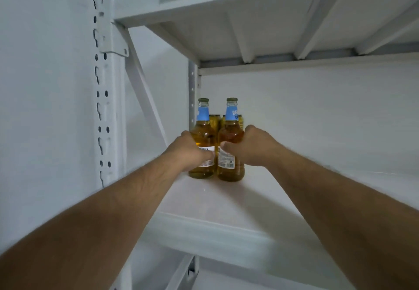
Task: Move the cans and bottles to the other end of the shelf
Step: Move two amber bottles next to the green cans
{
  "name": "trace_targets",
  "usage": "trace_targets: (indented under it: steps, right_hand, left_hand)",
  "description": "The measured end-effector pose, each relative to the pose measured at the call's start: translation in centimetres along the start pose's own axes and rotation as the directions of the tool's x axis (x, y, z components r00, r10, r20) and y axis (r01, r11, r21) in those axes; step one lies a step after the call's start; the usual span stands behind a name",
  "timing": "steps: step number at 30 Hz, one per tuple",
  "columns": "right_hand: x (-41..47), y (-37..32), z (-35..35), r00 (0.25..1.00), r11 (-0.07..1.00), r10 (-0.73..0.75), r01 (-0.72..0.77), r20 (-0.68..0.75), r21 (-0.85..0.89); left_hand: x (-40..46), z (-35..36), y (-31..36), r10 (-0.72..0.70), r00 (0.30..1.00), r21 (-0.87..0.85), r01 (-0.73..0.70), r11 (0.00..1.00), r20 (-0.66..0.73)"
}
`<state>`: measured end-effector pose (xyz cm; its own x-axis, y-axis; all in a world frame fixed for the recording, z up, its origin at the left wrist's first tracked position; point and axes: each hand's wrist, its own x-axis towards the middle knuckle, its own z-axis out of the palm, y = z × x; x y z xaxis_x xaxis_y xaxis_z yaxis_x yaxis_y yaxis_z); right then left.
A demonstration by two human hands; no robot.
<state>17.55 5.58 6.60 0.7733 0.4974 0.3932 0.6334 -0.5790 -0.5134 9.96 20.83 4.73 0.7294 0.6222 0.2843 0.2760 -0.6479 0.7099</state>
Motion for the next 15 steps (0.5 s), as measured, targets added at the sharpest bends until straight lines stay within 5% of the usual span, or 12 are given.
trace_targets:
  steps: [6,15]
  right_hand:
    - [0.9,-0.8,0.9,0.993,0.950,0.107,-0.084,-0.059,0.299]
    - [2.0,-0.4,2.1,0.987,0.925,0.152,-0.121,-0.060,0.360]
  left_hand:
    - [3.5,2.0,-2.3,0.019,0.999,-0.155,-0.014,0.988,0.030]
    - [3.1,2.2,-2.7,-0.008,0.995,-0.278,0.034,0.960,0.095]
